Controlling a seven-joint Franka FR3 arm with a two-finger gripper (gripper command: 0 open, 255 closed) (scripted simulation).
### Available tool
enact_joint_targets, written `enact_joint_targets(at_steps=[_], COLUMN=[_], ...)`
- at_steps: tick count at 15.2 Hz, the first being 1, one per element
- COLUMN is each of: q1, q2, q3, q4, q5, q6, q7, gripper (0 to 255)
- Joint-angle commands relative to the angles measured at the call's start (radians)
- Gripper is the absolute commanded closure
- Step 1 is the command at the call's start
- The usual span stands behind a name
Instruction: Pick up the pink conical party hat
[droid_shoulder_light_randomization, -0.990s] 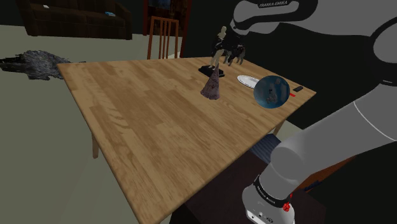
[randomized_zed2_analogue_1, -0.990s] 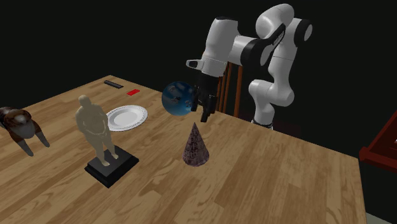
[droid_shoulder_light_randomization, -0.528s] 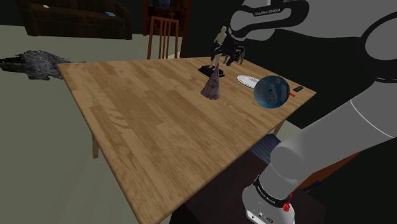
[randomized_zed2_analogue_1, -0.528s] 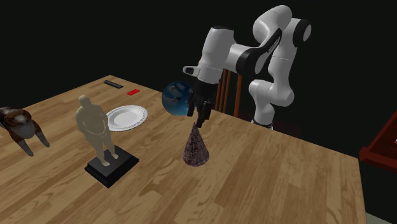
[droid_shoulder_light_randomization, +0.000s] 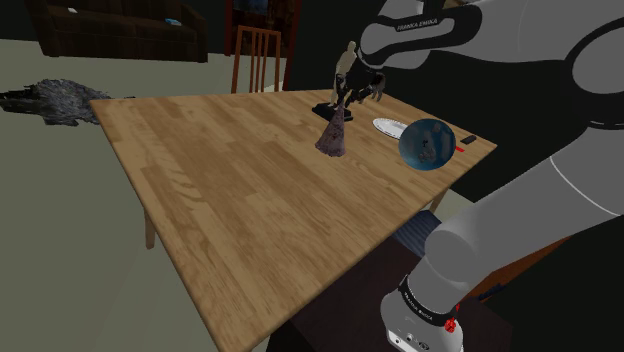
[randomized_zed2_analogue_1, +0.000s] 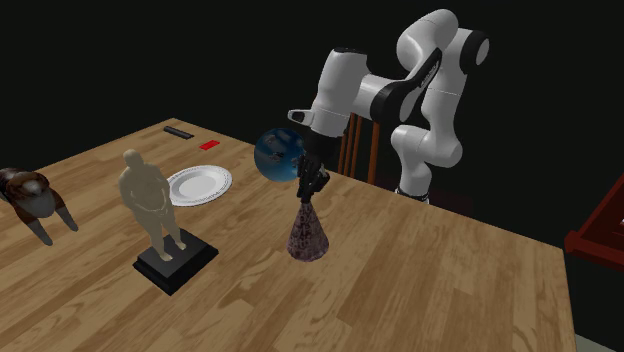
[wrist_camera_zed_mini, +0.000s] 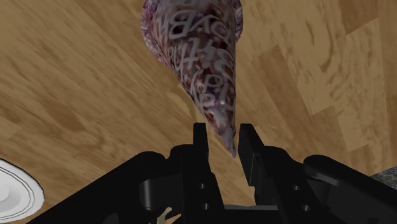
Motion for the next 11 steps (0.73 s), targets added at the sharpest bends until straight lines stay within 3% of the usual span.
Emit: enact_joint_targets(at_steps=[1, 5, 11], q1=[0.000, 0.000, 0.001], q2=[0.000, 0.002, -0.008], q3=[0.000, -0.001, 0.001], q4=[-0.001, 0.000, 0.072], q5=[0.000, 0.000, 0.001], q6=[0.000, 0.001, -0.080], q7=[0.000, -0.001, -0.001], gripper=[255, 255, 255])
